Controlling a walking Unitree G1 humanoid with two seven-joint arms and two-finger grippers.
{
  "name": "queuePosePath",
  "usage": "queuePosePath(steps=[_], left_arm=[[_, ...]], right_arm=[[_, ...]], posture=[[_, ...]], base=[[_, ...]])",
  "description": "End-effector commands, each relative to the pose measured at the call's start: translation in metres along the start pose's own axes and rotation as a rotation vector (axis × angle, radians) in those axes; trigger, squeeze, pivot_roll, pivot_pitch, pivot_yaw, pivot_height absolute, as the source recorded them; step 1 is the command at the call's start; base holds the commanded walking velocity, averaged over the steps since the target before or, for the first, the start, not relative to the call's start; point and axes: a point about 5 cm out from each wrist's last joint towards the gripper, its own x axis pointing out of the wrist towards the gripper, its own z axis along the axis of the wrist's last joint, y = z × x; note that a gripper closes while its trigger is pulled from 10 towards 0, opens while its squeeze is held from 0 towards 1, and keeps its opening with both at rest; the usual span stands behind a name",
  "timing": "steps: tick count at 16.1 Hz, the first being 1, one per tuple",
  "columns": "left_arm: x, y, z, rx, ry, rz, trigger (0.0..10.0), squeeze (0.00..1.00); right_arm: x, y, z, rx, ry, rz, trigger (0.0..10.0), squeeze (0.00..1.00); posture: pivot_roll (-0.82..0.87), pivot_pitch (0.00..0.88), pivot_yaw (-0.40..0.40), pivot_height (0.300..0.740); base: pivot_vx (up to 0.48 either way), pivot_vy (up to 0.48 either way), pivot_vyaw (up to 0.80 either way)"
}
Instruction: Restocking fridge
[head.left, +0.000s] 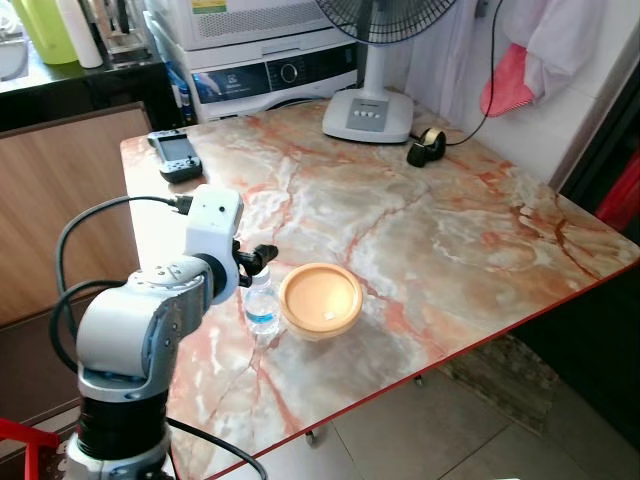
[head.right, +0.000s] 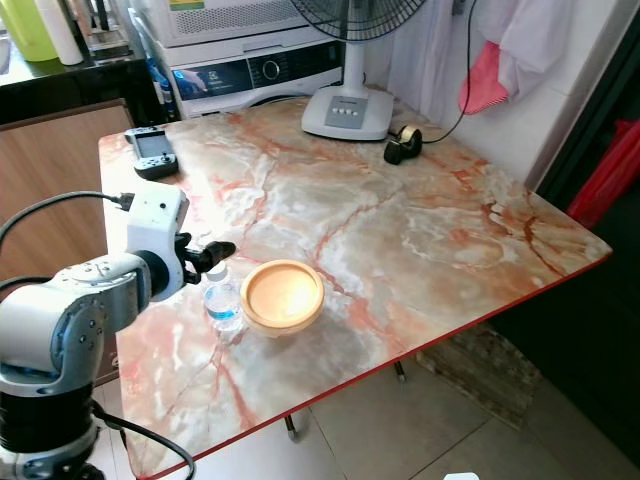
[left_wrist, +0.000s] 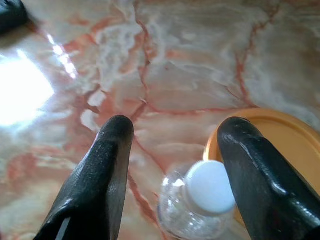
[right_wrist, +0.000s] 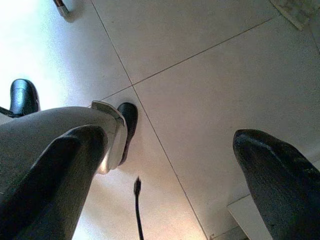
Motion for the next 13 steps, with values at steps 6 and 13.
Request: queuePosePath(steps=[6,13], left_arm=[[0.001,-0.007,-0.016,0.025,0.1,-0.072,10.0,0.0],[0.002,0.002,-0.02,0.089,0.122,-0.014,0.0,0.0]], right_arm=[[-0.001,-0.001,-0.005,0.026,0.008,-0.015,10.0,0.0],[-0.001,0.0,-0.005,0.032,0.007,-0.014,10.0,0.0]], posture=[[0.03,0.009,-0.004,0.74],[0.03,0.011,-0.001,0.74]], base=[[0.0,0.0,0.0],[0.0,0.0,0.0]])
